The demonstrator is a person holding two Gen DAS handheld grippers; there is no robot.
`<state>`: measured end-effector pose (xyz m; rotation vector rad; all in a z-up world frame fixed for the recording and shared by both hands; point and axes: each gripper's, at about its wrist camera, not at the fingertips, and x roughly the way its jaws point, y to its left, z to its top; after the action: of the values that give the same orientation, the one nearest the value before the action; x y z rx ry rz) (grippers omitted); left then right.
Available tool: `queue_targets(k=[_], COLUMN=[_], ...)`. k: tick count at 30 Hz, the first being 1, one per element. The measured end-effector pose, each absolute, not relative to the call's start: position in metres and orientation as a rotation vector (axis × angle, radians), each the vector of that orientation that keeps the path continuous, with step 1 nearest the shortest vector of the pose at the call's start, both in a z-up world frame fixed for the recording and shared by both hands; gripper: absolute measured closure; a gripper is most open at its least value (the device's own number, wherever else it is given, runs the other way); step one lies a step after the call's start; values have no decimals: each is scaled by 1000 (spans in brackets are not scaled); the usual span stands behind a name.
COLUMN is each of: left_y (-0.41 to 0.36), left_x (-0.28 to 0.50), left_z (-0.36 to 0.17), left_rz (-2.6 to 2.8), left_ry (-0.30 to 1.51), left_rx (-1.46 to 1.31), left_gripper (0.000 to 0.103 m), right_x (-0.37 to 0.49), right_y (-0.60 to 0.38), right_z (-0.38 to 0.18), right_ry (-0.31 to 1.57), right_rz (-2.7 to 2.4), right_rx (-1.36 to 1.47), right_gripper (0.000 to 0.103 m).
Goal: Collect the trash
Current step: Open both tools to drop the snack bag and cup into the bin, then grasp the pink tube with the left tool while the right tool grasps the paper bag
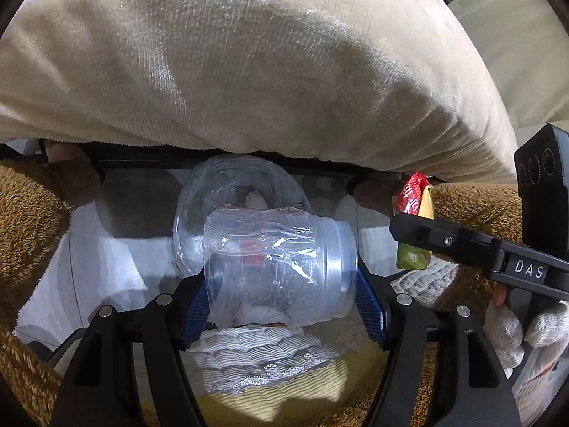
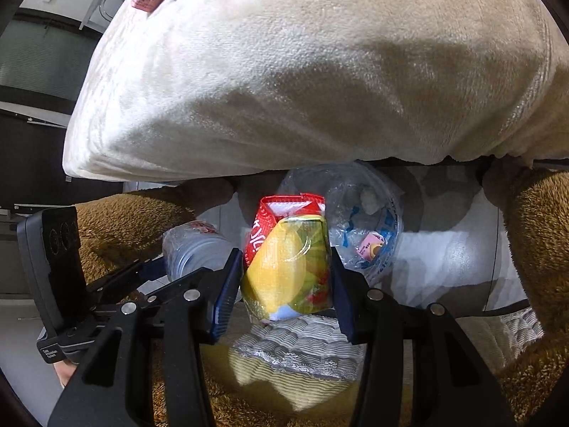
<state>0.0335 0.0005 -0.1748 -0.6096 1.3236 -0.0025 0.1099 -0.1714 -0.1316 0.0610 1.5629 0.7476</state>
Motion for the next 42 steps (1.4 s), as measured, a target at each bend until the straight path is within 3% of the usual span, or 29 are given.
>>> queue_targets(k=[4,5,6,7,21,36,42], left_y=[-2,-3,-3,-2,-5,0,14], left_x=[32,33,32,30,26,7,17], left_z=[-173,-174,-173,-174,-156,-76,-43], left_rz=[-19,-23,-26,-32,4,-6,23], left_ry=[1346,1347,1346,1342,1258,890,797], left_rx=[-603,-605,-607,-610,-541,-376,-291], left_gripper=[34,30,21,19,18,18,18], right_x=[112,113,114,115,114,91,108], right_y=[-174,-176,-178,-180,-193,-216,-214], right_z=[-131,-130,-131,-131,-116,-33,-7], right_ry=[1558,1556,1554,1553,1486,1019,933], right_rz=[732,728,720,712,738,842,887], right_rx=[73,83,94,102,128,109,81], right_gripper=[53,46,43,41,41,41,41])
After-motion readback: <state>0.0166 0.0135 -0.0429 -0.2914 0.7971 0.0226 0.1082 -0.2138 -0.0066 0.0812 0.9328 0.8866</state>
